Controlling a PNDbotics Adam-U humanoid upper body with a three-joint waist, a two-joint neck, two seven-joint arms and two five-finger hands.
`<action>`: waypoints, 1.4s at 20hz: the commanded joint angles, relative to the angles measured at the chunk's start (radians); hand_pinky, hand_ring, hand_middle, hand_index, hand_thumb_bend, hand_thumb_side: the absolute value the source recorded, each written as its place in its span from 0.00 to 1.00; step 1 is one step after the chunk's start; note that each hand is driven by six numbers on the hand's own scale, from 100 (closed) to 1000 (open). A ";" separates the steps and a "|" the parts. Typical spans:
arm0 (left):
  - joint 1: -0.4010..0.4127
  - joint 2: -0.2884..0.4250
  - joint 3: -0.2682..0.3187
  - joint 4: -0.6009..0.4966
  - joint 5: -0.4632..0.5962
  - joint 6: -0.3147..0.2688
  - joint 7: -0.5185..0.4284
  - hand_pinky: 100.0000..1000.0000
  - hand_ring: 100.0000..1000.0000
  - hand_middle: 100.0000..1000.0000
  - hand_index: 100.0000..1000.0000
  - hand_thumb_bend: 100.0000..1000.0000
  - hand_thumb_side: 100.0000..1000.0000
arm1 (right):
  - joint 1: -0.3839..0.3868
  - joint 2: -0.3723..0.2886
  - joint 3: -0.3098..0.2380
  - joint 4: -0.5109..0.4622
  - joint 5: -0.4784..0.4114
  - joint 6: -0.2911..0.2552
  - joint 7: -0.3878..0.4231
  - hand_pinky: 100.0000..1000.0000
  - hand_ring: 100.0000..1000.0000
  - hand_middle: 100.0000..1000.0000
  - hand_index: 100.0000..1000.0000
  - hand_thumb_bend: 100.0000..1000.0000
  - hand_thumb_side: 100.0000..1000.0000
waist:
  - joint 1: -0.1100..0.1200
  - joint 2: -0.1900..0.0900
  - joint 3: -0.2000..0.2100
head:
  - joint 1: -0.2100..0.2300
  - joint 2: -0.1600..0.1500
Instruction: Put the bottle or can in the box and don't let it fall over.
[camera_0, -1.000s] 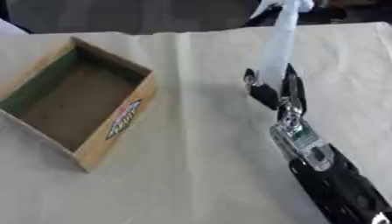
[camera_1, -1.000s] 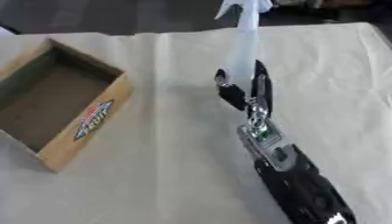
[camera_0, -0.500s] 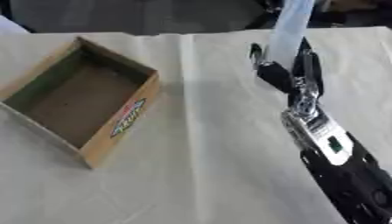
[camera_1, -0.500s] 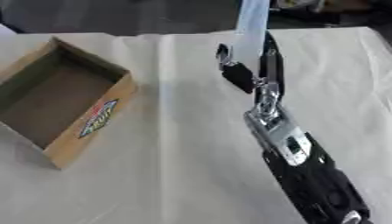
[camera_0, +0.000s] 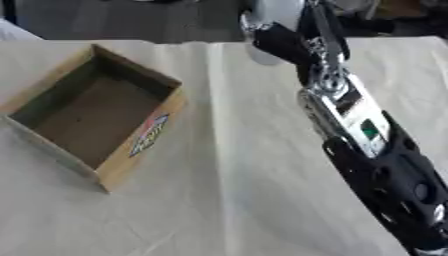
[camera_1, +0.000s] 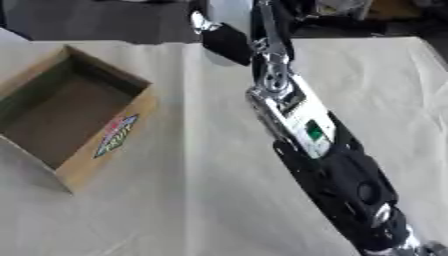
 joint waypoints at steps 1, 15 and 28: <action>-0.010 0.028 0.000 -0.021 0.006 -0.001 -0.004 0.94 0.89 0.80 0.83 0.38 0.76 | -0.052 0.018 0.032 0.031 -0.008 0.010 0.012 1.00 1.00 1.00 0.06 0.21 0.00 | 0.004 -0.025 0.008 | -0.010 -0.008; -0.060 0.035 -0.015 -0.021 0.035 -0.021 -0.019 0.93 0.87 0.80 0.83 0.39 0.74 | -0.214 0.200 0.123 0.258 0.028 -0.068 0.015 1.00 1.00 1.00 0.07 0.21 0.00 | -0.004 -0.014 0.145 | -0.106 -0.001; -0.111 0.034 -0.026 -0.021 0.064 -0.062 -0.023 0.92 0.86 0.79 0.83 0.40 0.72 | -0.243 0.277 0.147 0.469 -0.031 -0.205 -0.040 1.00 1.00 1.00 0.15 0.19 0.00 | -0.023 0.014 0.227 | -0.121 -0.002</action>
